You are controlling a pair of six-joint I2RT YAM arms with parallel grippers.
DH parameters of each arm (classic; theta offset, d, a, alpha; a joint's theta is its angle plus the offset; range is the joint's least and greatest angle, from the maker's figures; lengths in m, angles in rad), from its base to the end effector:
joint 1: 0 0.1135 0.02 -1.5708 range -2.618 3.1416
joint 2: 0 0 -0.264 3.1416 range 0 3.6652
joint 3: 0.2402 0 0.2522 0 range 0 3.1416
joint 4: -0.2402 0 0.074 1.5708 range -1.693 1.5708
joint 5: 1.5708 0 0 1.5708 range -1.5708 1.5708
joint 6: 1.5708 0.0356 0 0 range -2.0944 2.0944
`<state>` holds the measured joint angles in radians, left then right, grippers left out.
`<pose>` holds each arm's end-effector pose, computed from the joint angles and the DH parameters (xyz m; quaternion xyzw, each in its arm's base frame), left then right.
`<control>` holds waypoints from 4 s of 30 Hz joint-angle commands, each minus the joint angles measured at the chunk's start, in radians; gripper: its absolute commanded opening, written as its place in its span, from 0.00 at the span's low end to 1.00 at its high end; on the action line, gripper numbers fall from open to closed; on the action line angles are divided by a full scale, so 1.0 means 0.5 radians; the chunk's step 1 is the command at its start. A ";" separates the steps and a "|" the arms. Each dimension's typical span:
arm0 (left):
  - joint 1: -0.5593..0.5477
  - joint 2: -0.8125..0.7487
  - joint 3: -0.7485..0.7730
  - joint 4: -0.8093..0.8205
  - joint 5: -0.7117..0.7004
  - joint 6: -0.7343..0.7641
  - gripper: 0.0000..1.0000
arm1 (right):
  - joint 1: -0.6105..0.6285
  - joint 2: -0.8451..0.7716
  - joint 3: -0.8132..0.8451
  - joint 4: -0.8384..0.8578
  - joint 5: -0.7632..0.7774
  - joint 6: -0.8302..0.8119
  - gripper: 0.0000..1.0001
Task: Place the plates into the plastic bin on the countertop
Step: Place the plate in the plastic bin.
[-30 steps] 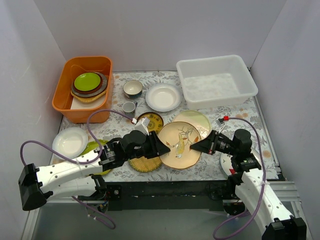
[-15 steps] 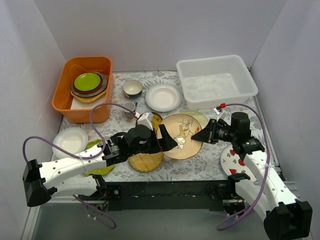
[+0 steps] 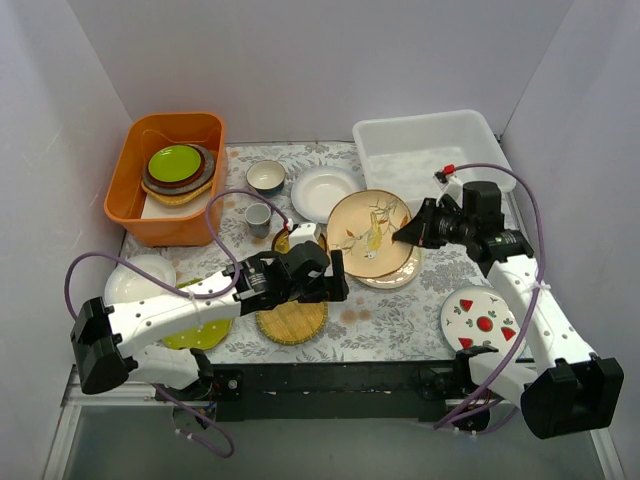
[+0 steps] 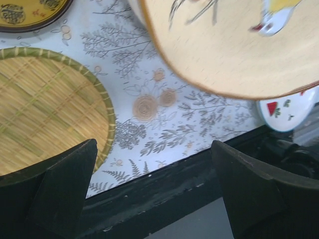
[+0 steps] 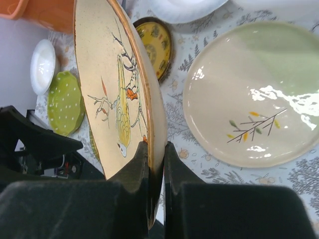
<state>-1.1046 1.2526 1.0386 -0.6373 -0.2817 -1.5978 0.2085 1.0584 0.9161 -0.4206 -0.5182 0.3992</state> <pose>0.1261 -0.2285 0.2895 -0.2741 0.8866 -0.3116 0.2042 0.2217 0.0649 0.3123 -0.0426 0.8544 0.3537 0.3783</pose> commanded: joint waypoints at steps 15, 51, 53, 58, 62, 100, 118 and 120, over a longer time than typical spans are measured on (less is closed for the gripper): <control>-0.003 0.277 -0.107 0.084 0.091 0.054 0.98 | -0.398 0.607 0.775 0.181 -0.003 -0.059 0.01; -0.006 0.213 -0.451 0.443 0.401 0.054 0.98 | -0.595 1.623 1.484 0.568 0.242 0.438 0.01; -0.009 0.195 -0.485 0.455 0.407 0.045 0.98 | -0.595 1.666 1.521 0.544 0.282 0.420 0.01; -0.006 0.189 -0.519 0.474 0.416 0.039 0.98 | -0.592 1.739 1.542 0.540 0.312 0.416 0.01; -0.006 0.207 -0.519 0.492 0.435 0.036 0.98 | -0.583 1.816 1.570 0.537 0.331 0.416 0.01; -0.006 0.225 -0.513 0.461 0.453 0.008 0.98 | -0.573 2.319 1.886 0.335 0.233 0.331 0.41; -0.006 0.232 -0.359 0.339 0.410 0.036 0.98 | -0.595 2.249 2.003 0.059 0.551 0.177 0.68; -0.006 0.222 -0.353 0.333 0.404 0.030 0.98 | -0.598 2.218 1.984 0.062 0.604 0.156 0.72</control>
<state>-1.1046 1.3941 0.8299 -0.4438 -0.0574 -1.5894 -0.0849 2.2410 1.8633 -0.3893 -0.2790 0.5175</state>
